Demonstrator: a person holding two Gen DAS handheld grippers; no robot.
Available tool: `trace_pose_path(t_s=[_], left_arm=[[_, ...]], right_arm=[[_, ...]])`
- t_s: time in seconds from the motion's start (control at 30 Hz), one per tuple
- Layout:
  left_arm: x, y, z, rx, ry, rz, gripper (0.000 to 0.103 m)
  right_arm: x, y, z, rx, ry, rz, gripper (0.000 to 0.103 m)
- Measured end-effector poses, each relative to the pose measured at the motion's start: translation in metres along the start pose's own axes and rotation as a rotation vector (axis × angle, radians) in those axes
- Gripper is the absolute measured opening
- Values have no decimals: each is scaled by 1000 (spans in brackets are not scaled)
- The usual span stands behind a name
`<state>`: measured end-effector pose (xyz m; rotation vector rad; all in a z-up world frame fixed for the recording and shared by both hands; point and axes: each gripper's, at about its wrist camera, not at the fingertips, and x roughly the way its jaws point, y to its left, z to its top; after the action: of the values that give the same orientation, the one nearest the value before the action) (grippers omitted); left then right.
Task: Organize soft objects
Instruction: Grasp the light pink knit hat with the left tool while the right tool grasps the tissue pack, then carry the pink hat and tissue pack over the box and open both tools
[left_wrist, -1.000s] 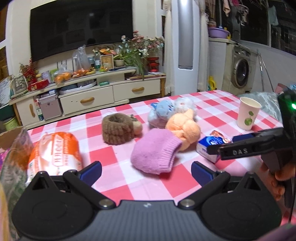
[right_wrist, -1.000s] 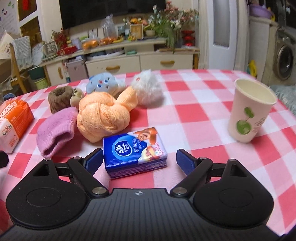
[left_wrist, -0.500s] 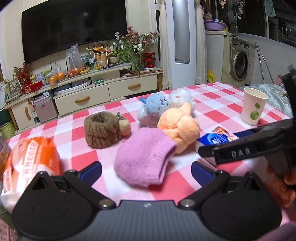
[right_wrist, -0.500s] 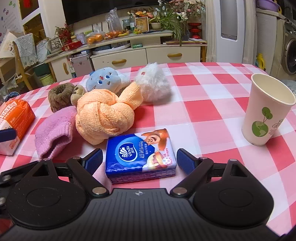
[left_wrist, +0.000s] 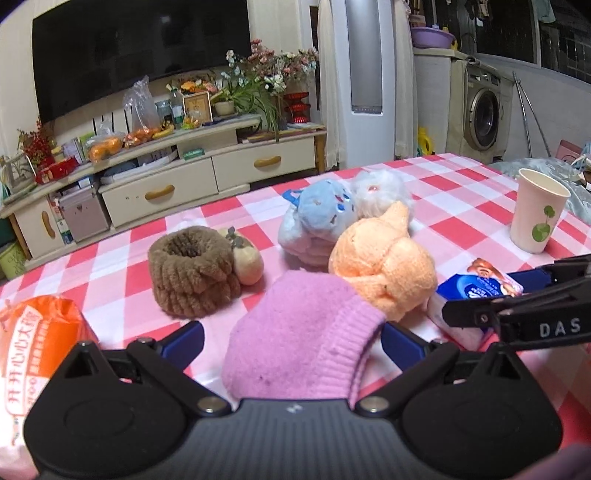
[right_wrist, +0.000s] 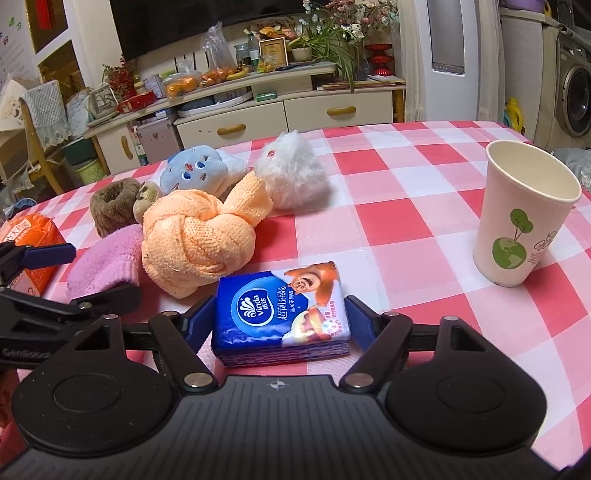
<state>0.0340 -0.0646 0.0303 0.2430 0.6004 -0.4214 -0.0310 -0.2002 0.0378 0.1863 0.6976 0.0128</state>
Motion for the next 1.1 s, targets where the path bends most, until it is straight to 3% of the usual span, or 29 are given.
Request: trace_pose_path(t_s=[0.27,0.37,0.9,1.1], left_arm=[[12,-2,1,-7,42,-22,69],[12,-3,0,12,50,-3,65],[-30,4,-16,-68,140,27,58],[-50,11,-27,-140,118,-13,58]], right_arm=[[-1,2,0,-17,-3,1,91],[0,3,-1,-22,-4,1,91],[-4,20,-11,-105,-25,-8,90],[-14,21,-21,-134,-48,-39,90]])
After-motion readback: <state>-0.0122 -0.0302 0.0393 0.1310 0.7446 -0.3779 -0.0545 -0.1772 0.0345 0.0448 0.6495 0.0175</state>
